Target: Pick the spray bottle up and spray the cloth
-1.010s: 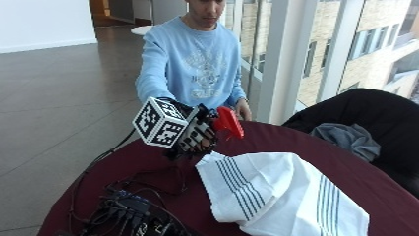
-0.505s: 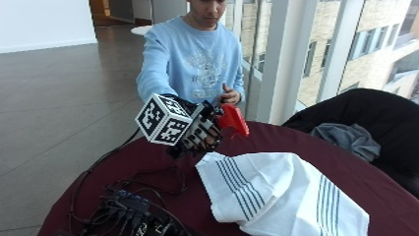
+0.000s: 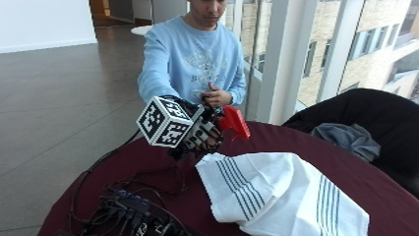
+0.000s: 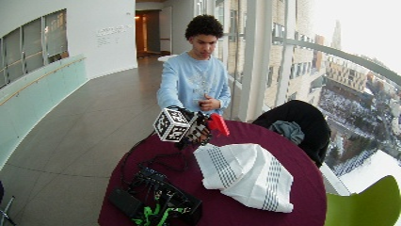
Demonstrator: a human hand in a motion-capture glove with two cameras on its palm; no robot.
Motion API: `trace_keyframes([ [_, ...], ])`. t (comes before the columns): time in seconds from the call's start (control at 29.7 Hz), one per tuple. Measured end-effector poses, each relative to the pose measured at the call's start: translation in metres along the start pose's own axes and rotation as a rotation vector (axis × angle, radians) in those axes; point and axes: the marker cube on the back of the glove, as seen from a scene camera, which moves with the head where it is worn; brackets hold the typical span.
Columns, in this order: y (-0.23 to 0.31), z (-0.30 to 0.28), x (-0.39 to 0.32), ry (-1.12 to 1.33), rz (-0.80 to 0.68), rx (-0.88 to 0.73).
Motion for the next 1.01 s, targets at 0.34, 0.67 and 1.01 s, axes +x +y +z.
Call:
trace_keyframes([
  [0.34,-0.001,0.007,-0.005,-0.011,-0.002,0.001],
  [0.67,-0.005,0.012,-0.006,-0.014,0.007,0.011],
  [1.01,-0.006,0.013,-0.007,-0.017,0.014,0.017],
])
